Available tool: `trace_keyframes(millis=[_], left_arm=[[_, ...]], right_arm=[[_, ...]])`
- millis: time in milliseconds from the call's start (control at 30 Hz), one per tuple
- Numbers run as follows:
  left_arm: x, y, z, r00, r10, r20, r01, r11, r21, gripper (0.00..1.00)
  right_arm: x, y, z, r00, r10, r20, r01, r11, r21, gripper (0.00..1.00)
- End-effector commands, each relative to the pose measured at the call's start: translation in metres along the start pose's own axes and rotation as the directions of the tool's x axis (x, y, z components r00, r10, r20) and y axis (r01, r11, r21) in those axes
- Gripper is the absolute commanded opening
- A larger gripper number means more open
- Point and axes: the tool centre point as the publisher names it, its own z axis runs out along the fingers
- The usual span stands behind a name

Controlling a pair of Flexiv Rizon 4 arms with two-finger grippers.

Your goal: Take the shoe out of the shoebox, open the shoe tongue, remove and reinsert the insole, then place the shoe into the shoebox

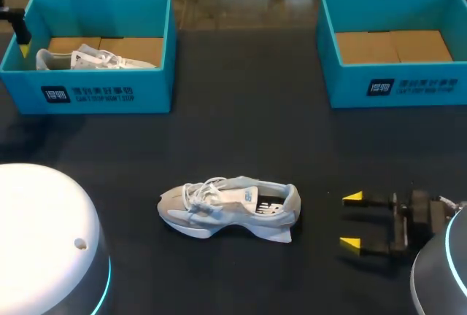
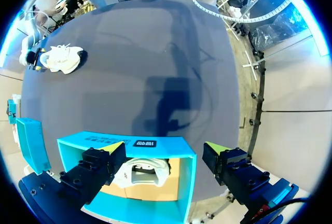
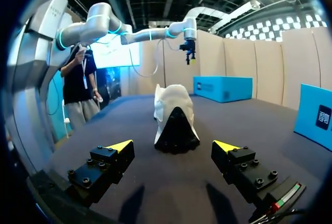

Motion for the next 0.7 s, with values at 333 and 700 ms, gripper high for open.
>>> trace_keyframes(millis=[333,700], left_arm=[[0.0,-0.001,0.0,1.0,0.0,-0.002,0.0,1.0,-0.003,1.0],[0.0,-0.001,0.0,1.0,0.0,-0.002,0.0,1.0,-0.003,1.0]], right_arm=[[-0.011,-0.005,0.038,1.0,0.008,0.025,-0.008,1.0,-0.006,1.0],[0.001,-0.006,0.057,0.995,0.056,0.079,-0.055,0.998,-0.008,1.0]])
